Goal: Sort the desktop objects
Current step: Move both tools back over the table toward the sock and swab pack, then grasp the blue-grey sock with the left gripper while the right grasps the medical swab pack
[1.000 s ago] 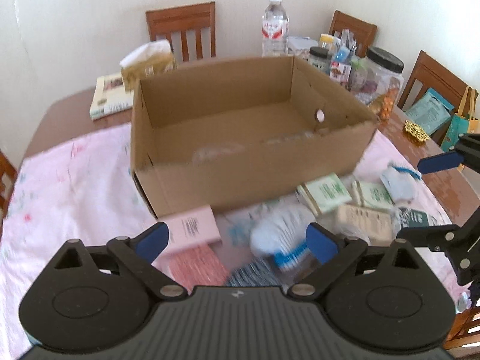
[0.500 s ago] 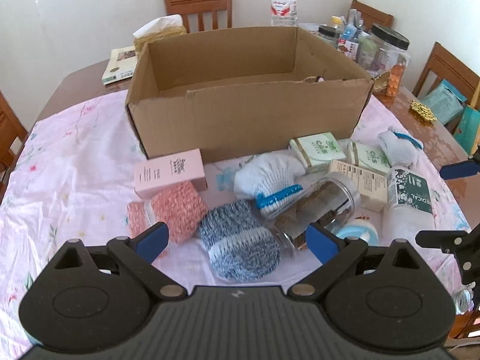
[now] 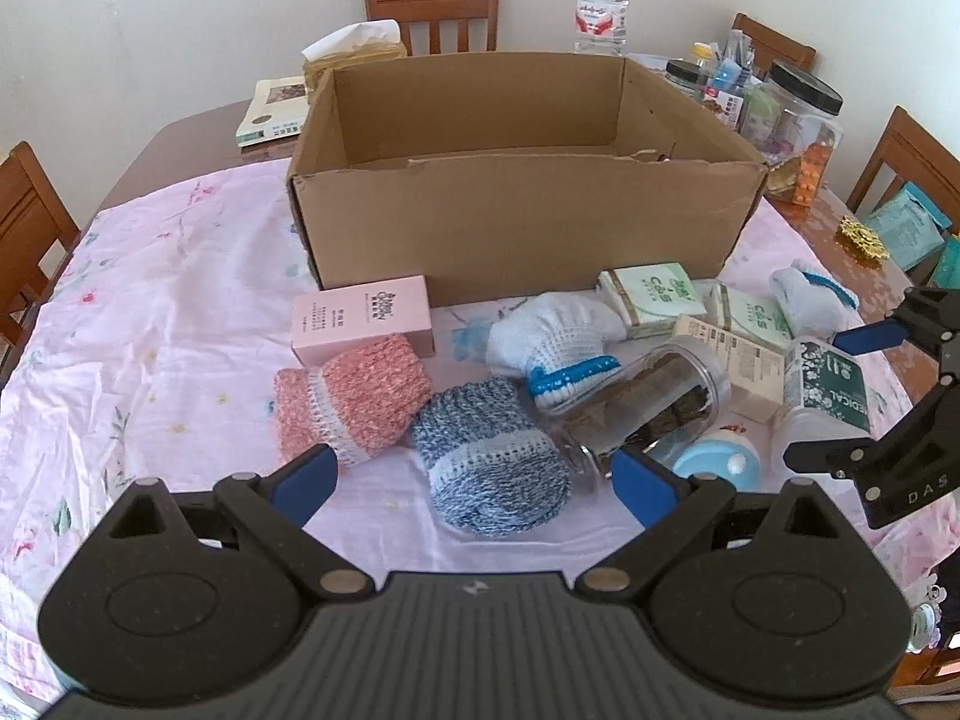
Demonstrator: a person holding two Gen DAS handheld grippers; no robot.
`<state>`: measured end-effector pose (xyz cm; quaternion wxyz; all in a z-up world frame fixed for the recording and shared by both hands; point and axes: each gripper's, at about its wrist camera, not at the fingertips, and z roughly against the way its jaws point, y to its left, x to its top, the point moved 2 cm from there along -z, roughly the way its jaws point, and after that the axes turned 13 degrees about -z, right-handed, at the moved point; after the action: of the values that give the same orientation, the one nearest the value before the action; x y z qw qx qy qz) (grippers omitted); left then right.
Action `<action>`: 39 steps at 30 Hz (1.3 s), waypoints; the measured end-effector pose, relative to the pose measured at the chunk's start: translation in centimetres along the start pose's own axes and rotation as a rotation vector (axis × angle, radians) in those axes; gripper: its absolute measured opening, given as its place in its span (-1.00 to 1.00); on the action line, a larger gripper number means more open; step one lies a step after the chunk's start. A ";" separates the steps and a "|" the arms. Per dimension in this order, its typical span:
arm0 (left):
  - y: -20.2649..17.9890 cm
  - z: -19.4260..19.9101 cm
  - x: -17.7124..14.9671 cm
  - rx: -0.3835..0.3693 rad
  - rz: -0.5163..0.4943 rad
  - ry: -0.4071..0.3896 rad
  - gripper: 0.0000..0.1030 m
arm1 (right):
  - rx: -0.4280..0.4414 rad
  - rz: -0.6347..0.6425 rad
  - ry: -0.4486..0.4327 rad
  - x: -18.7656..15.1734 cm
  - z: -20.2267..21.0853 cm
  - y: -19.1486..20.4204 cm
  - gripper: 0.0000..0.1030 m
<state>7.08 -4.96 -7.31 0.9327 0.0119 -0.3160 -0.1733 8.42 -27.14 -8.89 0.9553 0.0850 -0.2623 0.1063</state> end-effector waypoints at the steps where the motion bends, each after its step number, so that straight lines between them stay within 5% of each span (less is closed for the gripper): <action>1: 0.1 -0.1 0.0 0.001 0.000 0.002 0.90 | 0.003 -0.001 0.005 0.0 -0.1 0.1 1.00; 20: 0.4 -3.1 -1.1 -0.070 -0.060 0.059 0.90 | -0.003 -0.009 0.068 -1.8 1.1 2.8 1.00; 39: -1.2 -6.0 -0.5 -0.238 -0.458 0.008 0.90 | -0.038 0.005 0.092 -1.6 0.4 3.3 1.00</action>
<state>9.93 -6.45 -12.57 0.8652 -0.0262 -0.2785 -0.4161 6.07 -24.26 -9.03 0.9675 0.0611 -0.2204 0.1074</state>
